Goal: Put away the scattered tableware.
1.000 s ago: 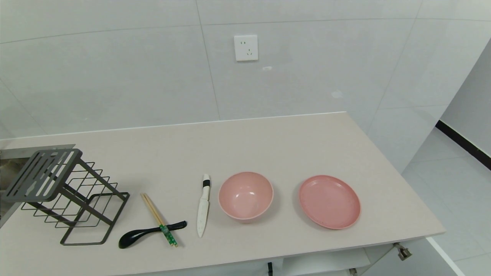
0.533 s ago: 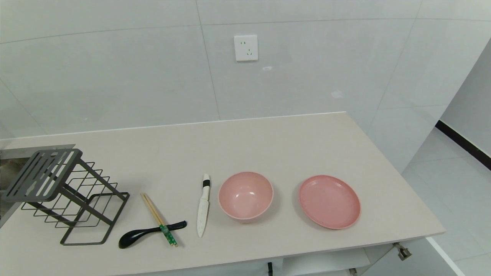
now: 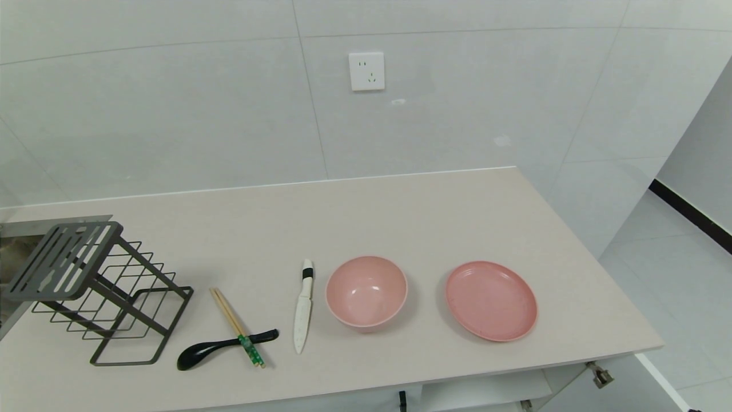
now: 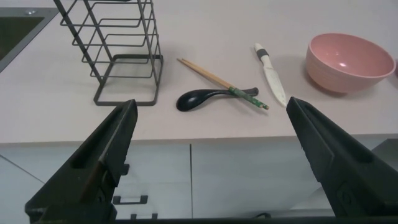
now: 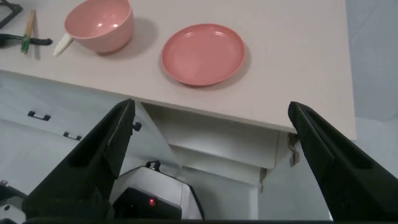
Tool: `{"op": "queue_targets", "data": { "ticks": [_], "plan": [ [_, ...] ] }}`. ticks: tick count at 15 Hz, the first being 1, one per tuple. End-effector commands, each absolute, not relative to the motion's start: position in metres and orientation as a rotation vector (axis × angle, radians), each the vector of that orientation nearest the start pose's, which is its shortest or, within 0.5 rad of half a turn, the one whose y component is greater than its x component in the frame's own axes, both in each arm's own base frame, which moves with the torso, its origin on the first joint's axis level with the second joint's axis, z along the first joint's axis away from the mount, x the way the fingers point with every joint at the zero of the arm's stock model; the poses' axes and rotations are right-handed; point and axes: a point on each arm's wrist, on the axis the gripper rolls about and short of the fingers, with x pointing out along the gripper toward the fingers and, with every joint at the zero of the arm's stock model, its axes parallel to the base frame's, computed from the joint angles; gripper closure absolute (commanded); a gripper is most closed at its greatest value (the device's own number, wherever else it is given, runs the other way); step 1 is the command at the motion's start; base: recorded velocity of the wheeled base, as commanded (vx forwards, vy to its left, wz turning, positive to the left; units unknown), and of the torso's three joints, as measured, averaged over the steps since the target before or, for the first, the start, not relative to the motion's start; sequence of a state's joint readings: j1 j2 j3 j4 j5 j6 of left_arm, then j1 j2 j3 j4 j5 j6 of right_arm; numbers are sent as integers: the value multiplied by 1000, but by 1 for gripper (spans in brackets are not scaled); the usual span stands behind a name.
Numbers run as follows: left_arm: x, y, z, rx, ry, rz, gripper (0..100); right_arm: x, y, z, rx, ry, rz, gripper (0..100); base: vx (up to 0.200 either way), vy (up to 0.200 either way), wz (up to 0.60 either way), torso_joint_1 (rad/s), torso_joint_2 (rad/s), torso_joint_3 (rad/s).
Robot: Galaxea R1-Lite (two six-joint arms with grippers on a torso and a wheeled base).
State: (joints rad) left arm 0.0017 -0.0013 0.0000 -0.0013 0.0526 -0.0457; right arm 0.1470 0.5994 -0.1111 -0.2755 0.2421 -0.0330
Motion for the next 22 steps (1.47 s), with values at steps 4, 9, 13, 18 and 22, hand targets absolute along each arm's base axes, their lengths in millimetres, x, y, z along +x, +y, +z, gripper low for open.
{"op": "queue_targets", "data": {
  "ticks": [4,9,13,18,22],
  "plan": [
    [-23,1,76,-46,-3,54,0,121,27,147,-93,369,432,0,0,0,0,0,0,0],
    [-23,1,76,-45,-3,55,0,171,32,149,-119,361,416,0,0,0,0,0,0,0],
    [-23,1,76,-37,-3,54,0,179,32,134,-152,339,386,0,0,0,0,0,0,0],
    [-23,1,76,-46,-3,54,0,160,26,148,-162,248,367,0,0,0,0,0,0,0],
    [-23,1,76,-40,-3,52,0,199,31,122,-166,295,439,0,0,0,0,0,0,0]
  ]
}}
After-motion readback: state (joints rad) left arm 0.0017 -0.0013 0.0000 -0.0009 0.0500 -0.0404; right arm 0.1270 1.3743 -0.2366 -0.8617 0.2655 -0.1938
